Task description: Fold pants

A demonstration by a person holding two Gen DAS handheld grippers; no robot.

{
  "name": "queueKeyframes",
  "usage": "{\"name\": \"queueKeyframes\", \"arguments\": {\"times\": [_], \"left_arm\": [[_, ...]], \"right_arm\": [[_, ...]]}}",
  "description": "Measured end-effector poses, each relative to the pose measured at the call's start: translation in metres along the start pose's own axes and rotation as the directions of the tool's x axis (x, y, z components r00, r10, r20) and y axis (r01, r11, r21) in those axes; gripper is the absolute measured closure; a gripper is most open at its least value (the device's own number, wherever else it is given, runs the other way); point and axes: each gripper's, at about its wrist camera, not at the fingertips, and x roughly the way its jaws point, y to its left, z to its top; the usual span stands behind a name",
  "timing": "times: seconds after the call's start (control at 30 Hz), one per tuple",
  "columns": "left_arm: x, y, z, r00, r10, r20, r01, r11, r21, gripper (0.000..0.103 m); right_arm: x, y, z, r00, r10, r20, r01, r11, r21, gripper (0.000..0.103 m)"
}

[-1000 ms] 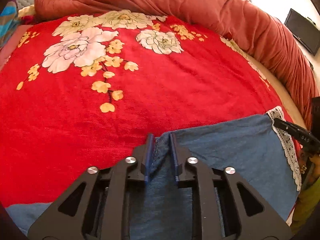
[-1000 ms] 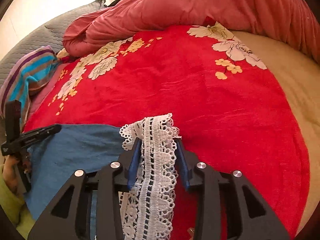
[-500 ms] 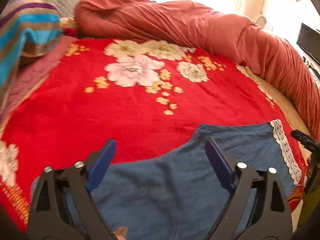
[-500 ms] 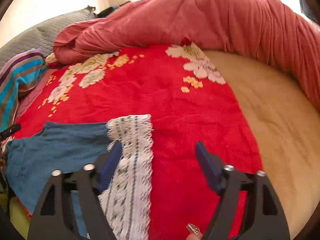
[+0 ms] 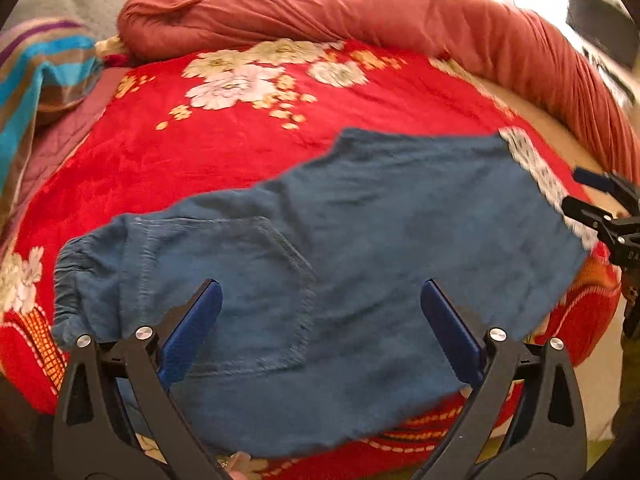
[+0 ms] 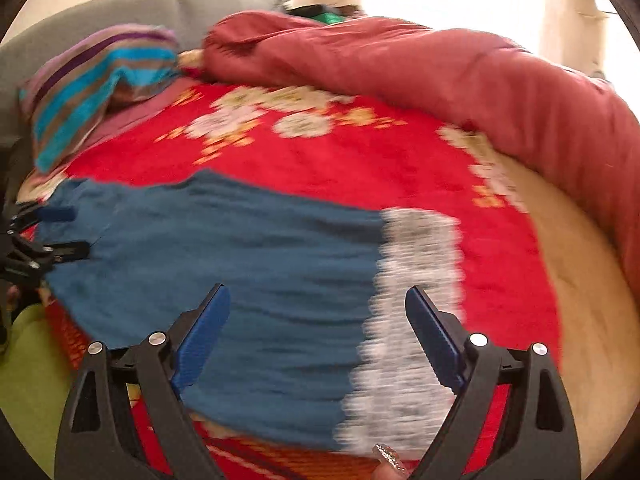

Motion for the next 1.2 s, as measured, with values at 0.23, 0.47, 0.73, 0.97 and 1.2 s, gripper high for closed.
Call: {"name": "queueKeyframes", "arguments": {"times": [0.23, 0.47, 0.73, 0.97, 1.2], "left_arm": [[0.018, -0.021, -0.017, 0.994, 0.05, -0.092, -0.041, 0.994, 0.098, 0.01], [0.023, -0.01, -0.024, 0.993, 0.015, -0.117, -0.009, 0.998, 0.056, 0.01], [0.02, -0.006, -0.022, 0.995, -0.009, -0.101, 0.012, 1.0, 0.029, 0.01], [0.009, -0.003, -0.02, 0.998, -0.001, -0.064, 0.001, 1.0, 0.002, 0.01], [-0.004, -0.008, -0.02, 0.999, 0.021, -0.036, -0.021, 1.0, 0.02, 0.01]], "right_arm": [[0.016, 0.041, -0.014, 0.996, 0.016, -0.085, -0.024, 0.996, -0.089, 0.015], [0.021, -0.004, -0.041, 0.976, -0.086, -0.201, 0.092, 0.996, 0.019, 0.014], [0.023, -0.005, -0.051, 0.981, -0.097, -0.17, 0.107, 0.993, 0.051, 0.011], [0.017, -0.007, -0.048, 0.987, -0.067, -0.146, 0.078, 0.994, 0.072, 0.011], [-0.004, -0.003, -0.042, 0.995, -0.022, -0.092, 0.031, 0.995, 0.095, 0.011]]}}
